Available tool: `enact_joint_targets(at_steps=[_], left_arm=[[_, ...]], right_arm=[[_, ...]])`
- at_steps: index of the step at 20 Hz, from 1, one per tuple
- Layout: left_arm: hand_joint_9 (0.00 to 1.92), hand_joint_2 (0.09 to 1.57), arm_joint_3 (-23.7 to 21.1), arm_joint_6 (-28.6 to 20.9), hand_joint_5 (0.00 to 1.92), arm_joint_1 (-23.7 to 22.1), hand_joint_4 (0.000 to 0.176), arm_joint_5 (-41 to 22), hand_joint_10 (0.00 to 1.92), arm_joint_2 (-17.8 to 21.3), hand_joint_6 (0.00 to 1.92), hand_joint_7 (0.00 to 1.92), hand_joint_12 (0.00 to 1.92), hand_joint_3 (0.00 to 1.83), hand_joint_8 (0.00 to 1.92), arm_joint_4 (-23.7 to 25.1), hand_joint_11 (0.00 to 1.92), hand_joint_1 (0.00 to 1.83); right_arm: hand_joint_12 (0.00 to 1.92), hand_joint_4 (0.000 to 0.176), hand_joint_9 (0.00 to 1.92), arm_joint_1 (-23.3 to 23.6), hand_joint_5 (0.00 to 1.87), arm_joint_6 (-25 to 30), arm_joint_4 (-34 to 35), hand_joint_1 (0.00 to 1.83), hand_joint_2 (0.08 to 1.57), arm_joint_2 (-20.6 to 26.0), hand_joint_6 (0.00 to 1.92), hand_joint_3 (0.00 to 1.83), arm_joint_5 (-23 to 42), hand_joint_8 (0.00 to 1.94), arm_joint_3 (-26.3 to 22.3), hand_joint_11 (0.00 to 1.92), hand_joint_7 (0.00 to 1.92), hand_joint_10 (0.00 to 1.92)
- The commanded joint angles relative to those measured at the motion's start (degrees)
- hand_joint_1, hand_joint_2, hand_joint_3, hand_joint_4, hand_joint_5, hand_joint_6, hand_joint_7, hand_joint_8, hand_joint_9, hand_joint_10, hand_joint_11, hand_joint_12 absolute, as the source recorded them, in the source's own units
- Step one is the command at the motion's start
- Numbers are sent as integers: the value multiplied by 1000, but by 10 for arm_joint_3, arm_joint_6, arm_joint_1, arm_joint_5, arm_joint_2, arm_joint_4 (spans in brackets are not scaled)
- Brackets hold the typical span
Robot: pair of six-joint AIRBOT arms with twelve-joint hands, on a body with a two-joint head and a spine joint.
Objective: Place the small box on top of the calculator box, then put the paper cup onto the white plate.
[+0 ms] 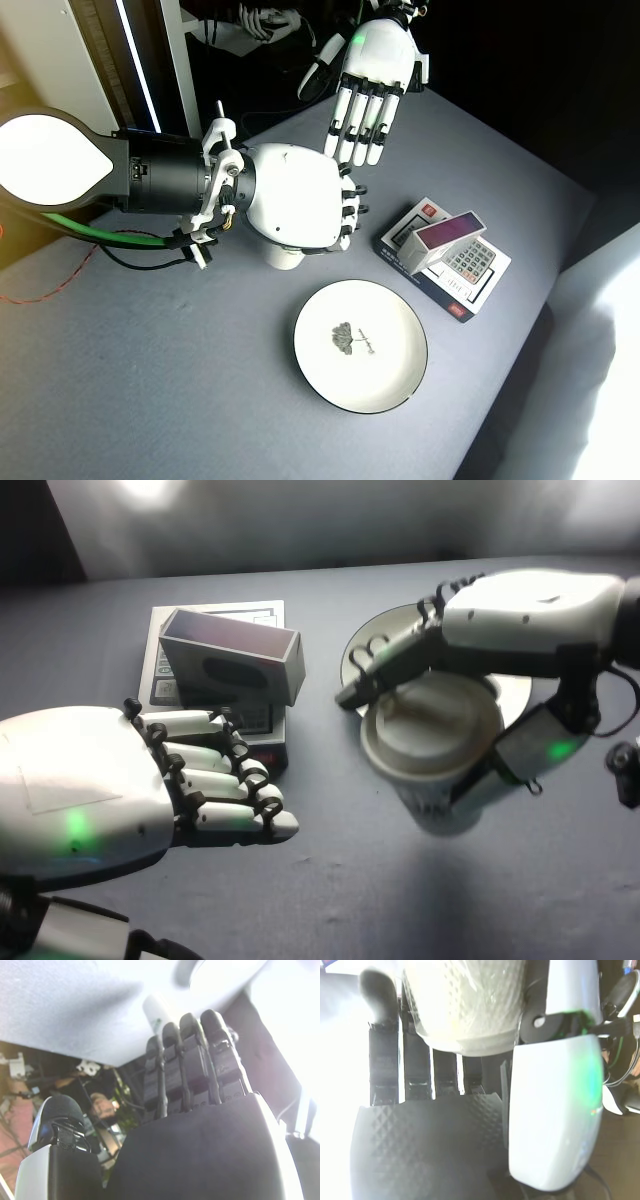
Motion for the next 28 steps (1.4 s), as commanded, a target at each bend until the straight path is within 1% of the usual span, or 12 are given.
enact_joint_targets(at_steps=[1, 3, 4, 5, 6, 8, 9, 10, 12, 17, 20, 28], left_arm=[[337, 1134, 1, -2, 340, -10, 0, -50, 6, 6, 6, 364, 757, 0, 6, -16, 0, 140], [330, 1150, 2, -7, 323, -10, 0, -52, 2, 6, 2, 347, 739, 2, 3, -12, 0, 137], [329, 1157, 2, -15, 318, -13, 0, -51, 1, 6, 0, 347, 741, 4, 2, -4, 0, 121], [328, 1162, 3, -22, 318, -17, 0, -48, 0, 5, 0, 346, 748, 6, 1, 2, 0, 106], [305, 1161, 3, -23, 310, -19, 0, -47, 1, 5, 0, 336, 695, 3, 1, 4, 0, 122], [308, 1170, 5, -29, 306, -25, 0, -44, 2, 5, 0, 334, 703, 4, 0, 13, 0, 151], [323, 1170, 6, -35, 315, -27, 0, -44, 6, 6, 3, 348, 730, 2, 5, 19, 0, 156], [345, 1168, 7, -41, 337, -29, 0, -44, 11, 6, 8, 370, 774, 1, 9, 26, 0, 147], [313, 1178, 10, -62, 314, -33, 0, -45, 5, 6, 5, 342, 730, 1, 5, 49, 0, 119], [289, 1191, 18, -75, 286, -41, 0, -48, 3, 6, 3, 319, 670, 2, 3, 69, 0, 82], [311, 1180, 21, -75, 327, -41, 0, -50, 7, 5, 9, 349, 739, 0, 7, 71, 0, 148], [304, 1202, 27, -75, 314, -38, 0, -47, 4, 4, 3, 336, 714, 0, 4, 72, 0, 148]], right_arm=[[1477, 0, 1064, 15, 910, -7, 35, 1385, 1087, 1, 879, 0, 59, 800, 7, 929, 1072, 1177], [1481, 0, 1054, 27, 925, -23, 57, 1390, 1081, -13, 844, 0, 59, 784, 30, 908, 1094, 1176], [1520, 0, 1034, 34, 913, -32, 71, 1391, 1091, -24, 808, 2, 59, 872, 48, 927, 1066, 1228], [1448, 0, 1032, 38, 900, -47, 93, 1383, 1093, -35, 908, 0, 59, 820, 69, 861, 1062, 1194], [1585, 0, 956, 39, 878, -61, 105, 1465, 1108, -39, 989, 0, 61, 768, 77, 840, 1008, 1131], [1442, 0, 942, 41, 858, -83, 133, 1377, 1127, -60, 1095, 2, 67, 877, 112, 791, 954, 1261], [1639, 0, 929, 40, 823, -103, 147, 1462, 1128, -70, 1049, 2, 73, 839, 128, 798, 957, 1184], [1519, 0, 948, 40, 838, -117, 156, 1394, 1124, -76, 1065, 1, 78, 864, 139, 797, 981, 1244], [1644, 0, 942, 38, 867, -126, 171, 1482, 1115, -92, 1016, 0, 90, 757, 167, 811, 989, 1126], [1681, 0, 896, 2, 835, -189, 271, 1480, 1137, -123, 1116, 2, 149, 854, 215, 775, 907, 1174], [1689, 0, 895, -33, 828, -226, 337, 1480, 1138, -132, 1113, 1, 190, 846, 227, 774, 914, 1179], [1675, 0, 925, -81, 826, -246, 389, 1483, 1129, -160, 1088, 0, 244, 796, 262, 796, 948, 1150]])
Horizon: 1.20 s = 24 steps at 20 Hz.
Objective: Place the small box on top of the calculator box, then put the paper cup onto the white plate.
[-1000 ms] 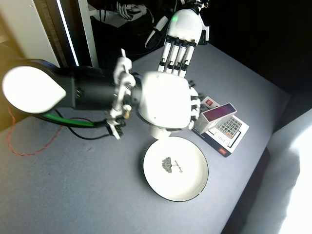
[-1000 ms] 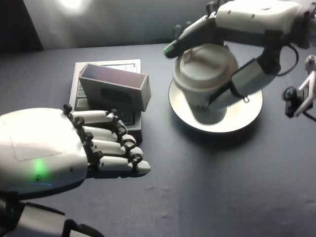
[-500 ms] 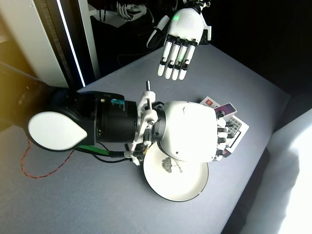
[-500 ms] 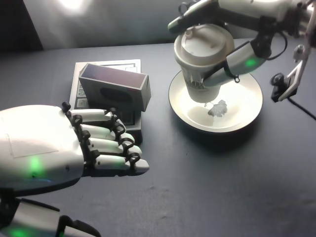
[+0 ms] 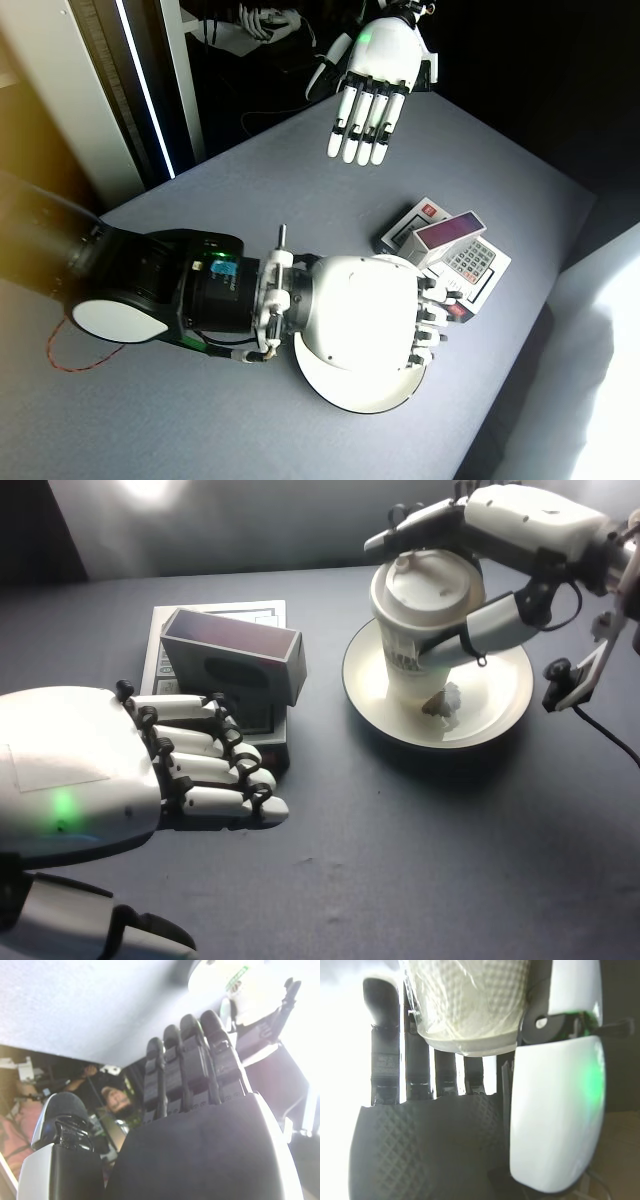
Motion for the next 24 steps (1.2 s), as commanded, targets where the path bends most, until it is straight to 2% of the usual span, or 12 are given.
enact_joint_targets(at_steps=[1, 2, 6, 7, 11, 12, 14, 15, 16, 17, 22, 24], left_arm=[[297, 1202, 1, -2, 304, -5, 0, -44, 0, 4, 1, 330, 690, 0, 1, -21, 0, 148], [316, 1198, 0, -3, 320, -3, 0, -44, 7, 4, 5, 348, 738, 0, 6, -22, 0, 148], [313, 1201, 2, -3, 320, -14, 0, -44, 2, 4, 2, 343, 735, 0, 1, -21, 0, 152], [304, 1206, 3, -3, 310, -19, 0, -42, 1, 3, 1, 337, 709, 1, 1, -20, 0, 152], [295, 1209, 3, -3, 297, -44, 0, -29, 2, 2, 1, 327, 683, 0, 2, -8, 0, 138], [317, 1198, 3, -11, 321, -42, 0, -28, 7, 2, 6, 348, 731, 0, 7, -2, 0, 161], [304, 1202, 3, -47, 314, -38, 0, -28, 4, 1, 3, 339, 711, 1, 5, 33, 0, 144], [298, 1200, 4, -51, 308, -34, 0, -31, 2, 1, 1, 335, 680, 0, 3, 38, 0, 161], [310, 1197, 4, -51, 317, -32, 0, -33, 5, 1, 3, 343, 709, 0, 4, 38, 0, 178], [321, 1199, 4, -51, 323, -31, 0, -33, 7, 1, 3, 352, 746, 0, 5, 38, 0, 178], [335, 1199, 5, -52, 345, -30, 0, -34, 10, 1, 6, 364, 771, 0, 9, 32, 0, 160], [353, 1195, 4, -52, 354, -30, 0, -34, 7, 1, 4, 375, 783, 1, 7, 30, 0, 146]], right_arm=[[1673, 0, 908, 1, 833, 4, 16, 1482, 1130, 6, 1093, 0, 88, 795, 3, 793, 952, 1156], [1549, 0, 966, -1, 862, 4, 18, 1388, 1121, 4, 1098, 0, 94, 818, 8, 802, 979, 1209], [1646, 0, 884, -10, 830, 5, 26, 1485, 1127, -5, 1094, 0, 99, 808, 26, 788, 988, 1137], [1651, 0, 822, -14, 773, 8, 30, 1484, 1146, -5, 1176, 6, 103, 959, 29, 756, 936, 1186], [1711, 0, 718, -26, 695, 26, 31, 1478, 1188, -6, 1310, 1, 119, 1115, 37, 699, 857, 1290], [1363, 0, 694, -29, 724, 28, 31, 1243, 1205, -6, 1353, 0, 123, 1146, 37, 573, 874, 846], [1212, 0, 798, -33, 746, 32, 34, 1186, 1202, -7, 1351, 0, 126, 1132, 36, 522, 884, 394], [1186, 0, 800, -37, 715, 33, 36, 1304, 1133, -7, 684, 0, 127, 583, 36, 489, 811, 304], [1151, 0, 808, -38, 774, 33, 36, 1325, 1102, -7, 339, 0, 128, 261, 36, 452, 871, 220], [1163, 0, 804, -39, 792, 33, 36, 1353, 1088, -7, 176, 0, 129, 112, 37, 393, 884, 152], [1224, 0, 731, -42, 715, 34, 36, 1290, 1051, -6, 2, 0, 129, 0, 37, 253, 777, 37], [1276, 0, 574, -43, 549, 36, 36, 1218, 1116, -6, 0, 13, 129, 0, 37, 56, 617, 1]])
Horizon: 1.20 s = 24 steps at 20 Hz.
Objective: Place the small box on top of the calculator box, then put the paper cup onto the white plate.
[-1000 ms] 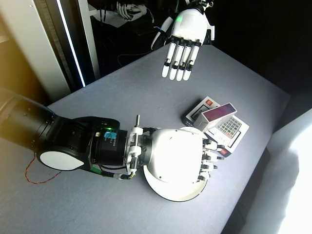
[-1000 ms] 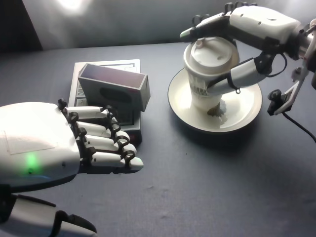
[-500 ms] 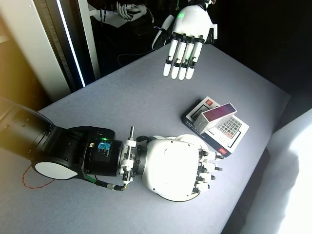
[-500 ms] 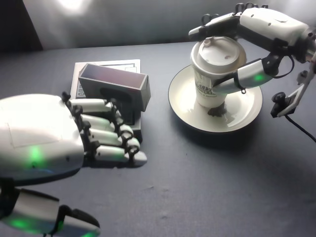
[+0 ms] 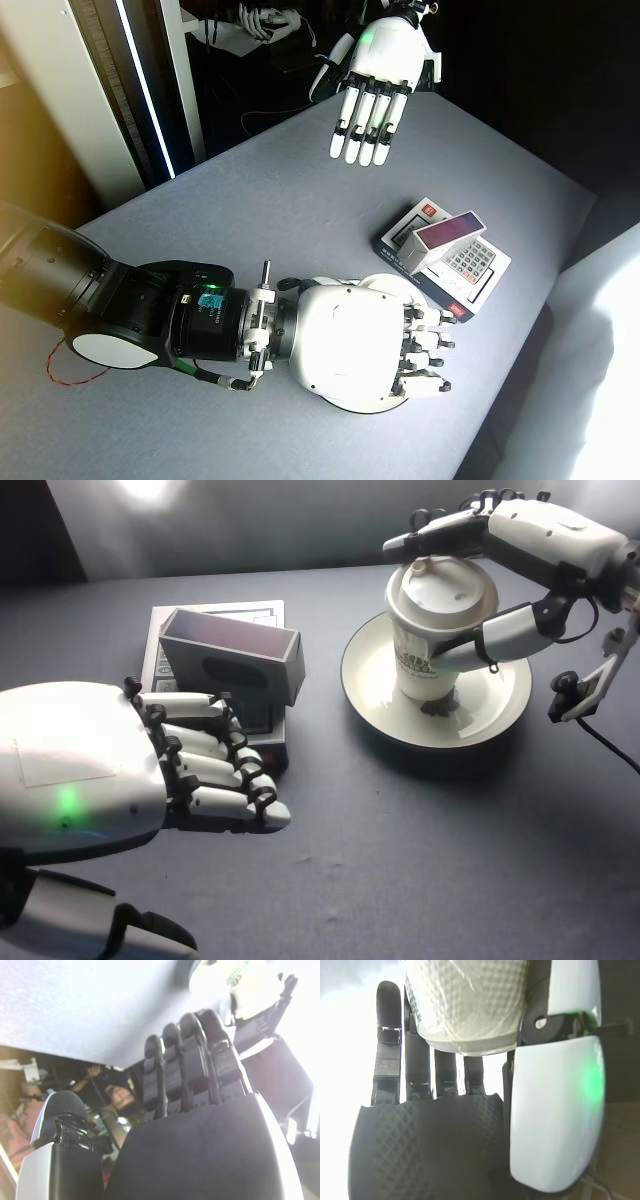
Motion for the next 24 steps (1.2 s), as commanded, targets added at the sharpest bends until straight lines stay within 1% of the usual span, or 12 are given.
enact_joint_targets(at_steps=[1, 3, 7, 11, 14, 16, 18, 19, 21, 22, 23, 24], left_arm=[[351, 1201, 1, -2, 354, -5, 0, -39, 6, 3, 4, 371, 788, 2, 5, -27, 0, 142], [366, 1192, 0, -2, 374, -6, 0, -39, 8, 3, 7, 387, 847, 0, 7, -30, 0, 152], [357, 1200, 0, -2, 356, -6, 0, -38, 3, 3, 3, 378, 786, 3, 4, -34, 0, 135], [346, 1204, 0, -2, 347, -6, 0, -37, 1, 2, 0, 366, 758, 2, 1, -34, 0, 144], [384, 1177, 0, -2, 378, -6, 0, -36, 7, 2, 2, 393, 855, 0, 3, -34, 0, 184], [412, 1177, 0, -1, 404, -6, 0, -36, 6, 2, 2, 429, 887, 0, 4, -34, 4, 194], [355, 1194, 0, -1, 358, -6, 0, -36, 1, 2, 0, 381, 780, 5, 1, -33, 0, 138], [341, 1193, 0, -1, 348, -6, 0, -36, 1, 2, 0, 367, 746, 2, 1, -33, 0, 148], [359, 1191, 0, -1, 359, -6, 0, -36, 4, 2, 0, 379, 800, 1, 2, -33, 0, 135], [355, 1193, 0, -1, 357, -6, 0, -37, 2, 2, 0, 374, 801, 2, 0, -33, 0, 137], [368, 1186, 0, -1, 382, -6, 0, -37, 6, 2, 6, 394, 818, 0, 6, -33, 0, 140], [368, 1186, 0, -1, 382, -6, 0, -37, 6, 2, 6, 394, 818, 0, 6, -33, 0, 140]], right_arm=[[1221, 0, 518, 0, 495, 5, 13, 1167, 1110, 8, 0, 7, 65, 0, 2, 10, 561, 0], [1169, 0, 491, 0, 428, 5, 13, 1142, 1006, 8, 0, 0, 65, 0, 2, 0, 512, 0], [1036, 0, 397, -2, 338, 5, 12, 1074, 925, 8, 0, 0, 65, 0, 2, 0, 426, 1], [1006, 0, 381, -3, 306, 5, 8, 1053, 916, 8, 0, 0, 65, 0, 2, 0, 406, 0], [802, 0, 273, -3, 203, 5, 6, 927, 890, 9, 0, 0, 65, 0, 2, 0, 306, 0], [777, 0, 262, -3, 181, 6, 1, 917, 897, 9, 0, 0, 65, 0, 2, 0, 287, 0], [595, 0, 192, -3, 128, 7, -2, 845, 897, 9, 1, 0, 64, 1, 2, 0, 220, 2], [405, 0, 128, -3, 65, 9, -2, 789, 898, 10, 1, 1, 62, 3, 2, 0, 150, 2], [207, 0, 73, -3, 5, 32, -13, 822, 881, 14, 0, 0, 61, 2, 1, 0, 75, 1], [242, 0, 73, -2, 0, 36, -16, 802, 876, 16, 0, 0, 60, 1, 1, 0, 67, 4], [50, 0, 8, 0, 0, 46, -24, 684, 876, 19, 0, 0, 57, 0, 0, 0, 6, 0], [50, 0, 8, 2, 0, 63, -40, 684, 876, 24, 0, 0, 55, 0, -2, 0, 6, 0]])
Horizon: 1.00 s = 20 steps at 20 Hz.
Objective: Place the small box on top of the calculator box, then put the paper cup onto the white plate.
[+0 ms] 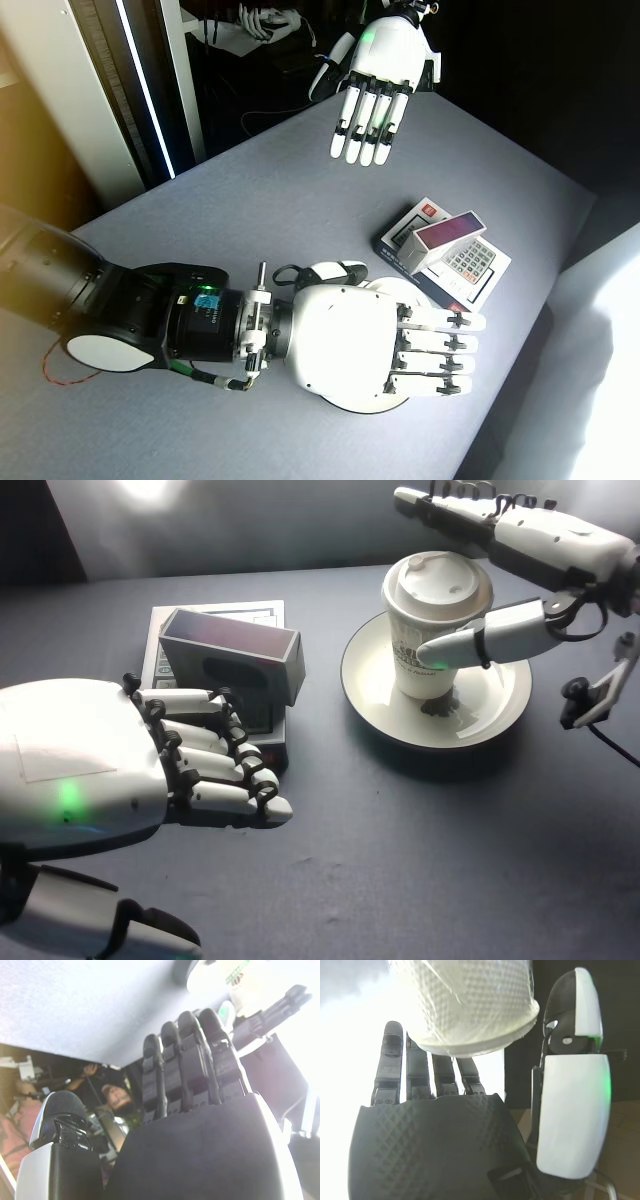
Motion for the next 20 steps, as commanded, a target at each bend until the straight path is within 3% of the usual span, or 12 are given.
enact_joint_targets(at_steps=[1, 6, 15, 16, 20], left_arm=[[370, 1185, 0, -1, 384, -6, 0, -39, 6, 3, 5, 399, 823, 0, 6, -22, 0, 151], [353, 1199, 1, 4, 361, -6, 0, -34, 2, -1, 1, 378, 786, 2, 1, -39, 0, 111], [290, 1210, 2, 35, 312, 0, 0, -31, 2, -4, 1, 323, 666, 2, 1, -70, 0, 97], [333, 1196, 1, 35, 353, 0, 0, -31, 11, -4, 7, 365, 756, 0, 9, -72, 0, 155], [294, 1220, 1, 37, 319, -1, 0, -31, 2, -4, 2, 328, 677, 2, 1, -82, 0, 95]], right_arm=[[9, 0, 1, 9, 0, 14, 0, 678, 850, 16, 0, 0, 64, 0, -5, 0, 0, 0], [0, 0, 0, 35, 0, 66, -98, 680, 796, 74, 0, 0, 63, 0, -60, 0, 0, 0], [0, 0, 0, 87, 0, 173, -301, 717, 772, 239, 0, 0, 23, 0, -209, 0, 0, 0], [0, 0, 0, 89, 0, 189, -312, 681, 770, 254, 0, 0, 17, 0, -223, 0, 0, 0], [0, 0, 0, 79, 0, 207, -324, 632, 780, 318, 0, 0, -10, 0, -281, 0, 0, 0]])
